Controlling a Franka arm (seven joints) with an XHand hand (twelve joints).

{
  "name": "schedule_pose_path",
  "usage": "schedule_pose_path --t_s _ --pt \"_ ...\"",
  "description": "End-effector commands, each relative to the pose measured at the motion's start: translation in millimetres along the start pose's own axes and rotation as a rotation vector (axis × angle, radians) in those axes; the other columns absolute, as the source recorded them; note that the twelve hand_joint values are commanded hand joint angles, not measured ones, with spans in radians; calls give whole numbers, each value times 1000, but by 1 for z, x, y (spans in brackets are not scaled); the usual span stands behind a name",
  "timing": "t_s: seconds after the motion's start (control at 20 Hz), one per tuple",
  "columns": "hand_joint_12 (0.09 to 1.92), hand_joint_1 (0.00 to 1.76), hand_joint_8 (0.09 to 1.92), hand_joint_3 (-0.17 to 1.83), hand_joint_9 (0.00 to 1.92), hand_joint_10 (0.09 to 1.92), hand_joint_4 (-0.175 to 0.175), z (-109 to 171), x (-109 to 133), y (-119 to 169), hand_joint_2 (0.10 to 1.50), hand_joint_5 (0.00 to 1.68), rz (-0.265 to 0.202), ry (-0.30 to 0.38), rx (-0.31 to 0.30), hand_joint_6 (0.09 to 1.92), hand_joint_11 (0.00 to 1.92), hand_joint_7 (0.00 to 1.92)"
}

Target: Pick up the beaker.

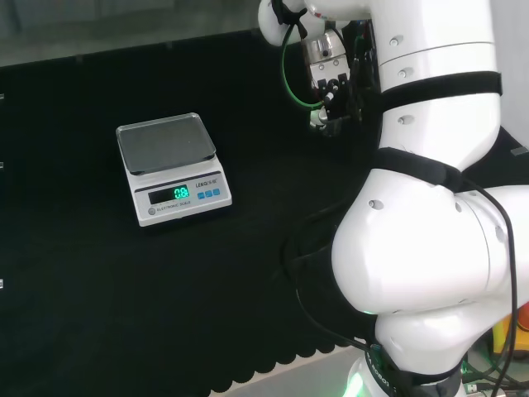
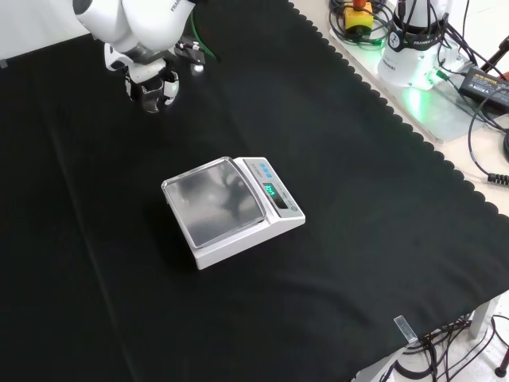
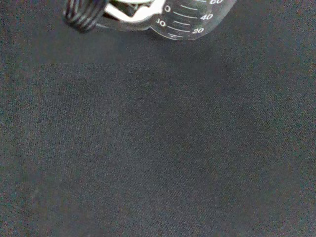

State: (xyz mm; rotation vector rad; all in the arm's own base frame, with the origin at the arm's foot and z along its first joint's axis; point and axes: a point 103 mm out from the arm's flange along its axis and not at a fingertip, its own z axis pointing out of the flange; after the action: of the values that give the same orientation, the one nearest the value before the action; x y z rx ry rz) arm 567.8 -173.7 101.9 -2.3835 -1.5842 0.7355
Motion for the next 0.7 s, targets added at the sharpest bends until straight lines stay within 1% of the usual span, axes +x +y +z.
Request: schedule_pose_path --t_s 0.05,0.15,0.35,0.5,0.6,0.7 --pt "796 1114 467 566 1223 150 -110 -13 3 -8 767 874 -5 -1 -8 276 1270 897" --pt "779 1117 467 568 1240 137 -115 -18 6 -10 767 874 -15 -12 2 290 1291 903" --pt "760 1122 469 572 1260 124 -124 -28 10 -16 764 870 -25 -4 38 304 1320 909" --pt "741 1124 471 578 1276 111 -132 -38 12 -23 763 867 -27 35 53 315 1346 912" --pt "726 1125 474 581 1287 102 -138 -45 17 -29 761 865 -31 32 50 322 1361 914" --pt "710 1124 477 584 1295 92 -144 -52 21 -36 759 862 -38 52 58 330 1373 915"
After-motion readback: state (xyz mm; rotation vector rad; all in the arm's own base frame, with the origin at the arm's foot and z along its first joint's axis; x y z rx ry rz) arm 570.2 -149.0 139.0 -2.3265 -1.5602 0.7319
